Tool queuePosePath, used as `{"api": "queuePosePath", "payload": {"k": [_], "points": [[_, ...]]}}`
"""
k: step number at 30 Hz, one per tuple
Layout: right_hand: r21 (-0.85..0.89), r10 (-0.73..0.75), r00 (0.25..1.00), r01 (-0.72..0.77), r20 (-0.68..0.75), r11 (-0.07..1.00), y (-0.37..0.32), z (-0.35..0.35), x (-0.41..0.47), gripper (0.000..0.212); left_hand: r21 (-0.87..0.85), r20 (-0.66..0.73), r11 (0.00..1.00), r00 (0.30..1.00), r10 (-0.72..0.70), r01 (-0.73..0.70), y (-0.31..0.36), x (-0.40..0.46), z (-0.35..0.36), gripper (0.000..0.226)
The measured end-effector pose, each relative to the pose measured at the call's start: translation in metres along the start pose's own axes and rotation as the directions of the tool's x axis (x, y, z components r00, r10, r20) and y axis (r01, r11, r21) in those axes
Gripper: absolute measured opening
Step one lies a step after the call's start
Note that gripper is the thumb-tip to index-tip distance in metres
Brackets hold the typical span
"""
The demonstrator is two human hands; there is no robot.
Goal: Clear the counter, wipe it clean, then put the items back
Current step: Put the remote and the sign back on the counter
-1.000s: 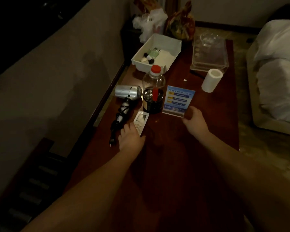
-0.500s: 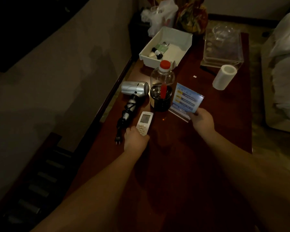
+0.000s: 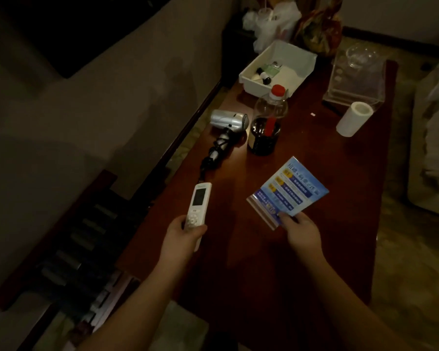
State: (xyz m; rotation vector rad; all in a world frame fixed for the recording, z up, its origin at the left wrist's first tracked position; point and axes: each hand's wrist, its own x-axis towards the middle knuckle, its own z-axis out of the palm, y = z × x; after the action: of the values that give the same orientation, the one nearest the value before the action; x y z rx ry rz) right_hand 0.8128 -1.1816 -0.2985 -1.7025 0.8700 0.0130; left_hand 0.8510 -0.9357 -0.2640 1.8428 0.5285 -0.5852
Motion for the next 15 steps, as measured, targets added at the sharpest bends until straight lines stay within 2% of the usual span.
{"api": "queuePosePath", "payload": {"k": [3, 9, 15], "points": [[0.024, -0.047, 0.995, 0.045, 0.093, 0.999, -0.011, 0.015, -0.035, 0.010, 0.019, -0.071, 1.000, 0.997, 0.014, -0.013, -0.012, -0.024, -0.032, 0.062], [0.040, -0.138, 0.963, 0.132, 0.233, 0.990, -0.045, 0.056, -0.082, 0.011, -0.118, -0.186, 0.992, 0.983, 0.011, -0.033, -0.035, -0.073, -0.096, 0.061], [0.032, -0.281, 0.851, 0.299, 0.443, 0.954, -0.082, 0.118, -0.154, 0.011, -0.247, -0.381, 0.958, 0.924, 0.039, -0.143, -0.077, -0.142, -0.172, 0.045]]}}
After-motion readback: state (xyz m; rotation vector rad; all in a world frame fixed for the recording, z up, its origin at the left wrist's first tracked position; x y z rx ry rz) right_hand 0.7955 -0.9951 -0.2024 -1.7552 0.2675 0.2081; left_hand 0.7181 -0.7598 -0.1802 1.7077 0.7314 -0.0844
